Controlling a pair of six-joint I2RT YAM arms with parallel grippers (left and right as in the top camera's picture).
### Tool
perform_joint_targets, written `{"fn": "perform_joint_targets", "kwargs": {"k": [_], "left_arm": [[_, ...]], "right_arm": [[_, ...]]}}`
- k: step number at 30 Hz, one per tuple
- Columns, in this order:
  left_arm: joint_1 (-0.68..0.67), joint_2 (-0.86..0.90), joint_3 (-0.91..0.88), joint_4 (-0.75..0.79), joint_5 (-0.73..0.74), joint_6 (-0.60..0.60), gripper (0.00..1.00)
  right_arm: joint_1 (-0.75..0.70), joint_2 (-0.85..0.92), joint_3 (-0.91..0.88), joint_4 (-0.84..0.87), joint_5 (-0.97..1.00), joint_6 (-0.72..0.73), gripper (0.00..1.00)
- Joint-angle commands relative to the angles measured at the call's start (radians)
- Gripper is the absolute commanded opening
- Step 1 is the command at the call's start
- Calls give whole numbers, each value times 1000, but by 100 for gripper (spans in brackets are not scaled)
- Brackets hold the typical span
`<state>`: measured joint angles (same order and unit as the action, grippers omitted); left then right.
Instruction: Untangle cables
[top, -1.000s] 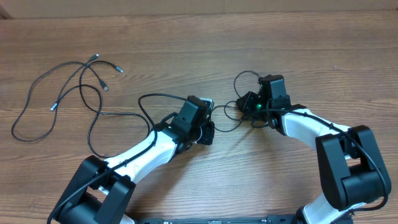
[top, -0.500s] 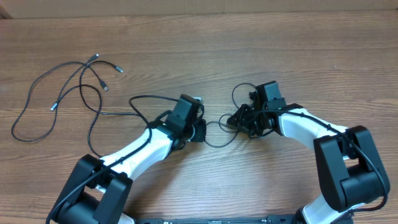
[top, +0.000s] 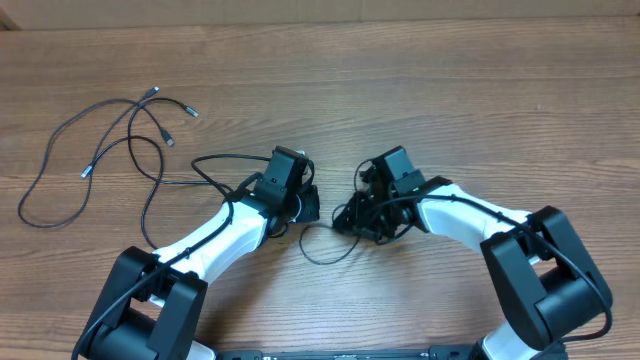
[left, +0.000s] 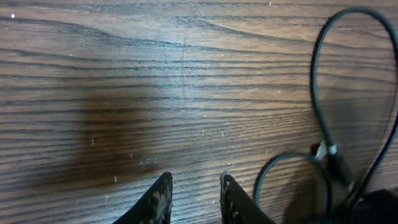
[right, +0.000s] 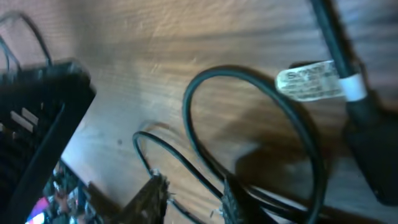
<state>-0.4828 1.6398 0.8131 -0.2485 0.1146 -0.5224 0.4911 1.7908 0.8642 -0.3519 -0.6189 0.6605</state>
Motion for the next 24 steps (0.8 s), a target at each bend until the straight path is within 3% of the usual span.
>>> {"fn": "perform_joint_targets", "kwargs": {"k": [1, 8, 10, 16, 18, 24], "left_arm": [[2, 9, 2, -6, -11, -10, 27], [6, 9, 2, -9, -5, -11, 29], [6, 9, 2, -8, 10, -10, 31], [5, 9, 2, 14, 94, -10, 42], [4, 9, 2, 24, 123, -8, 44], [-6, 9, 2, 14, 122, 21, 45]], "right_arm": [[-5, -5, 8, 5, -73, -14, 25], [-39, -146, 8, 2, -81, -188, 35], [-49, -182, 8, 0, 19, -192, 48], [-78, -194, 8, -59, 223, -185, 57], [-99, -193, 8, -93, 282, -163, 69], [-246, -193, 8, -160, 342, -160, 74]]}}
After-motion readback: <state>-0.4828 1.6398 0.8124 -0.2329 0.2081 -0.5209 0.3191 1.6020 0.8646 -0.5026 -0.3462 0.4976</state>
